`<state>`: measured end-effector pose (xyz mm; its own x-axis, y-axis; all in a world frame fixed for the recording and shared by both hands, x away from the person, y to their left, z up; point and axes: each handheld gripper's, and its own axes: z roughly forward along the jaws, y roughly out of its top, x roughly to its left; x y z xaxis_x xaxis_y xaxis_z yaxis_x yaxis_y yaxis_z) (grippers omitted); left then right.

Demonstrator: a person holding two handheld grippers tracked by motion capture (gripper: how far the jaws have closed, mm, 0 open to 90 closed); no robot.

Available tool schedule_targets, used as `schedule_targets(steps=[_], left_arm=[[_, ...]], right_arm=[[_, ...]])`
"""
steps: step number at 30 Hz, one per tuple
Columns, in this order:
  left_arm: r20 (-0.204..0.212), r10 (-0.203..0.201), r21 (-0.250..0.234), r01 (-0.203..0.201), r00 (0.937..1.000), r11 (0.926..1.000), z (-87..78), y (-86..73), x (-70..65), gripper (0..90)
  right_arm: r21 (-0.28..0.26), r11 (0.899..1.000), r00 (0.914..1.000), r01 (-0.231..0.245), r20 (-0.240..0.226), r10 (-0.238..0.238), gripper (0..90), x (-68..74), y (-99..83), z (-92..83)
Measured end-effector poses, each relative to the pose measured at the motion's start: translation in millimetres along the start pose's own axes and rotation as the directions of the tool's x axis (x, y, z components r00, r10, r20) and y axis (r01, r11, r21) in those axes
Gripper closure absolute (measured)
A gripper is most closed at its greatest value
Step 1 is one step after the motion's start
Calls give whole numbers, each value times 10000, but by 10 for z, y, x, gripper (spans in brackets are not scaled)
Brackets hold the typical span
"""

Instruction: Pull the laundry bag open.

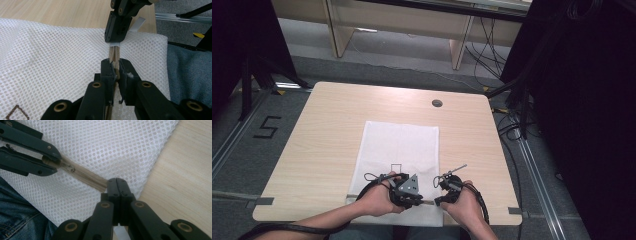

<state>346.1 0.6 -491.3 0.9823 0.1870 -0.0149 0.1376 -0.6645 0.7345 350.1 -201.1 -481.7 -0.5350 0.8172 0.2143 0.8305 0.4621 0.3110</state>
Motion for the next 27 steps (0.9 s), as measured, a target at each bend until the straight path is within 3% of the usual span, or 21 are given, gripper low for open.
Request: schedule_targets(steps=[4,9,10,19,27], left_arm=[[6,127,82,-127,9999,9999,-18,-5,8,820],[70,-240,-56,241,9997,9997,-64,-46,24,820],[-8,-29,25,29,10000,10000,-71,-49,27,820],[58,57,45,-58,10000,10000,-104,-74,42,820],[49,-94,-15,94,9999,10000,-146,-98,42,820]], right_arm=[[-60,9999,9999,104,-14,-104,900,-3,-1,1],[-34,10000,9999,91,-46,-92,900,-6,2,4],[22,10000,10000,25,54,-25,900,6,5,0],[-24,9999,9999,105,21,-105,900,4,3,2],[-28,10000,10000,49,-35,-49,900,-6,4,4]])
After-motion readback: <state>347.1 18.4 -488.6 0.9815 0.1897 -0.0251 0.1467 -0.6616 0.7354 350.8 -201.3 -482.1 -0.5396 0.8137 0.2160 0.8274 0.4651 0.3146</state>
